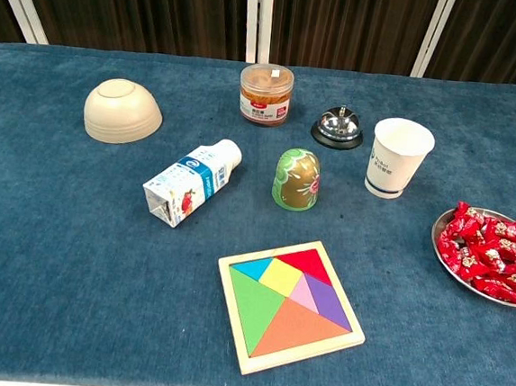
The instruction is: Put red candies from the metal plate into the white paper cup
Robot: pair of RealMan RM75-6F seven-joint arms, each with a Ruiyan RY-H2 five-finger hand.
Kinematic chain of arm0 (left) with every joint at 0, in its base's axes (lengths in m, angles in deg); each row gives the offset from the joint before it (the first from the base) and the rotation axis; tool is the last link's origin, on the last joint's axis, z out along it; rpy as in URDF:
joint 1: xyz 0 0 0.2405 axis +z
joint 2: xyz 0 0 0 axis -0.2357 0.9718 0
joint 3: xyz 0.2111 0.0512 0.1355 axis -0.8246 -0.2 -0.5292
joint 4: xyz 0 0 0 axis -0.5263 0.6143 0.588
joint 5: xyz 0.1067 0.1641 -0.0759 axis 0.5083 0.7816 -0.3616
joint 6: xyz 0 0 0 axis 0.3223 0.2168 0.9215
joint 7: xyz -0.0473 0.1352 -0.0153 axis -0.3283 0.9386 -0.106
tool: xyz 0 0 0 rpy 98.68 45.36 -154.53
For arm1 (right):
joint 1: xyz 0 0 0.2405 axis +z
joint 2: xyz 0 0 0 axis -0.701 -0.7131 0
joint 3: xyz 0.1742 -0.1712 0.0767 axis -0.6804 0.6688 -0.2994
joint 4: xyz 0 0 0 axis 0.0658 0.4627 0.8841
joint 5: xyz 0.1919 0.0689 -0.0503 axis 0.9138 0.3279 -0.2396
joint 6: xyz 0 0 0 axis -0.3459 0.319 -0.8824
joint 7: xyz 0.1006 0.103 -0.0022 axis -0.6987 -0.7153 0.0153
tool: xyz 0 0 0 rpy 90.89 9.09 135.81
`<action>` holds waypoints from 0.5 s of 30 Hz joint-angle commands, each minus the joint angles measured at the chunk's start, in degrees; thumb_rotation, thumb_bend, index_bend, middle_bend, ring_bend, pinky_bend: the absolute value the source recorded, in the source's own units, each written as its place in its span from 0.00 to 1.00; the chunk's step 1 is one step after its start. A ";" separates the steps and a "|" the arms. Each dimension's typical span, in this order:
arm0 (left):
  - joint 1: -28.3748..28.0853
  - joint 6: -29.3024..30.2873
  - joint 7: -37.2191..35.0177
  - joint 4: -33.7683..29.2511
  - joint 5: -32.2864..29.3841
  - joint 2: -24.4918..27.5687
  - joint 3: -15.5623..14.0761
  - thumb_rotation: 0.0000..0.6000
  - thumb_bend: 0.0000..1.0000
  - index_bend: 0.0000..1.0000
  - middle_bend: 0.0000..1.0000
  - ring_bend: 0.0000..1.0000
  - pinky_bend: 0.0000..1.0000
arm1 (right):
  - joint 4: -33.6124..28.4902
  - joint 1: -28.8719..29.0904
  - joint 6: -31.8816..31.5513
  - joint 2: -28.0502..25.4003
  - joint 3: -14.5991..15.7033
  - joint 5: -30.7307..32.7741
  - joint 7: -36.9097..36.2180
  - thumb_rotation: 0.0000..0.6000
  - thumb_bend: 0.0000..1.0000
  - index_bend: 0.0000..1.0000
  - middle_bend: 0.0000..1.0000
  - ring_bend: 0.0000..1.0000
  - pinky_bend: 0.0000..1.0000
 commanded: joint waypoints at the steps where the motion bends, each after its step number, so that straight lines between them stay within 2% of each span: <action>1: -0.14 -0.17 0.16 0.08 -0.11 -0.12 0.12 1.00 0.00 0.23 0.16 0.04 0.00 | -0.34 0.06 0.29 0.95 -0.85 1.54 1.95 1.00 0.20 0.08 0.16 0.13 0.25; 2: -0.23 -0.36 0.21 0.08 -0.13 -0.11 0.12 1.00 0.00 0.23 0.16 0.04 0.00 | -0.35 0.18 0.66 1.32 -1.02 2.08 2.92 1.00 0.20 0.09 0.20 0.20 0.30; 6: -0.60 -0.79 0.39 0.29 0.19 -0.22 0.09 1.00 0.00 0.23 0.16 0.04 0.00 | -1.08 2.28 5.61 3.21 -1.07 4.24 7.37 1.00 0.20 0.17 0.61 0.74 0.81; 7: -0.61 -0.75 0.29 0.35 0.26 -0.31 0.10 1.00 0.00 0.23 0.16 0.04 0.00 | -0.92 3.05 7.19 3.81 -1.13 4.81 8.26 1.00 0.20 0.21 0.68 0.81 0.88; 10: -0.56 -0.71 -0.22 0.51 0.26 -0.69 0.08 1.00 0.00 0.23 0.16 0.04 0.00 | 0.13 5.70 12.22 6.24 -1.67 7.56 12.08 1.00 0.20 0.35 0.79 0.92 0.98; 13: -0.49 -0.87 -0.28 0.89 0.11 -0.80 -0.03 1.00 0.00 0.23 0.16 0.04 0.00 | 1.99 8.21 16.20 9.23 -2.82 10.78 14.96 1.00 0.23 0.42 0.87 0.99 1.00; 15: -0.45 -1.00 -0.32 0.98 -0.16 -0.75 0.02 1.00 0.00 0.23 0.16 0.04 0.00 | 3.58 9.92 18.71 11.22 -3.54 12.83 16.60 1.00 0.27 0.45 0.90 1.00 1.00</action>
